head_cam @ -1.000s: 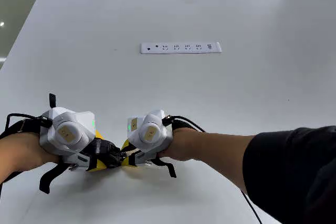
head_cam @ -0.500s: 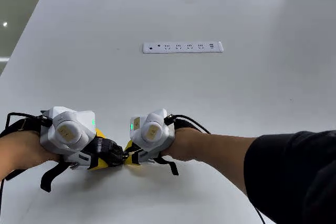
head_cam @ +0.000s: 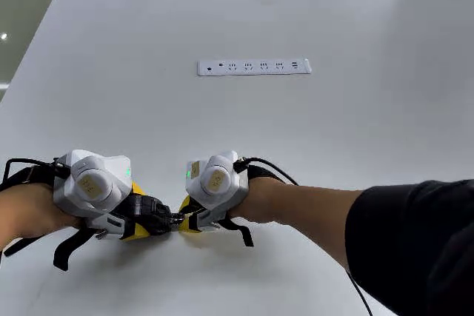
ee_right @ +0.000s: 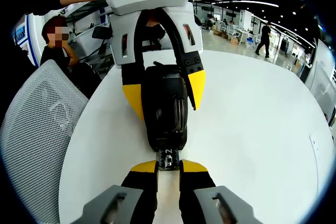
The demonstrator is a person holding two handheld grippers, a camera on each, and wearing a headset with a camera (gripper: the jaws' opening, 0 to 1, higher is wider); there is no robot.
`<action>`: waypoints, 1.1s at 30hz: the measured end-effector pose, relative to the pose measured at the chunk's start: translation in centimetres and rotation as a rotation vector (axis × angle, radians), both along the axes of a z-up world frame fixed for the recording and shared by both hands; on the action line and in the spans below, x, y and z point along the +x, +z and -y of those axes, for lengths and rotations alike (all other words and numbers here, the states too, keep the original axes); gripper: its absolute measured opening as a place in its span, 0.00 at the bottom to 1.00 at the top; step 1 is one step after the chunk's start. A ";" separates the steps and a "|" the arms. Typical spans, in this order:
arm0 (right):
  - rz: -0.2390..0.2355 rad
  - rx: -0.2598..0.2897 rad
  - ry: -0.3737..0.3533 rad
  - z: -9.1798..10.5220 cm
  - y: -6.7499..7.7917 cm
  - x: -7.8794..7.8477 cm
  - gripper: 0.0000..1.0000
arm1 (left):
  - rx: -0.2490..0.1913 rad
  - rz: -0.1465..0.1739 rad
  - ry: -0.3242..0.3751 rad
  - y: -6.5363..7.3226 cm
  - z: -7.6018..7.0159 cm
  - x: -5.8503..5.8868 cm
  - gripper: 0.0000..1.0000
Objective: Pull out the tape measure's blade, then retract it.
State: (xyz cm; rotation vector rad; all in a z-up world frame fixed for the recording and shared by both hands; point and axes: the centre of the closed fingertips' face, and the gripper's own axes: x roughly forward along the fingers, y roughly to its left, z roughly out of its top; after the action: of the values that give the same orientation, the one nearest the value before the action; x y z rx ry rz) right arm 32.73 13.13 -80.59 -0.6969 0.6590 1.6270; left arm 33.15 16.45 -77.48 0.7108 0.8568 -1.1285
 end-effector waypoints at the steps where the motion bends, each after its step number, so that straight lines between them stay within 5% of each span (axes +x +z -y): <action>1: 0.004 -0.004 -0.001 -0.1 0.0 0.0 0.12 | -0.003 -0.001 0.002 0.0 0.0 0.0 0.32; 9: 0.034 0.012 0.003 -0.9 0.1 0.0 0.12 | -0.001 0.003 0.003 -0.1 0.1 0.1 0.32; 33: 0.007 0.013 -0.017 1.1 0.1 0.2 0.10 | 0.022 -0.008 -0.017 -0.4 -0.3 0.3 0.32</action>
State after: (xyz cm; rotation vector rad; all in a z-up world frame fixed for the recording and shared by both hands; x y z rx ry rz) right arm 32.90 12.03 -80.50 -0.6855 0.6471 1.6113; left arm 33.49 16.70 -77.89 0.7329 0.8722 -1.1390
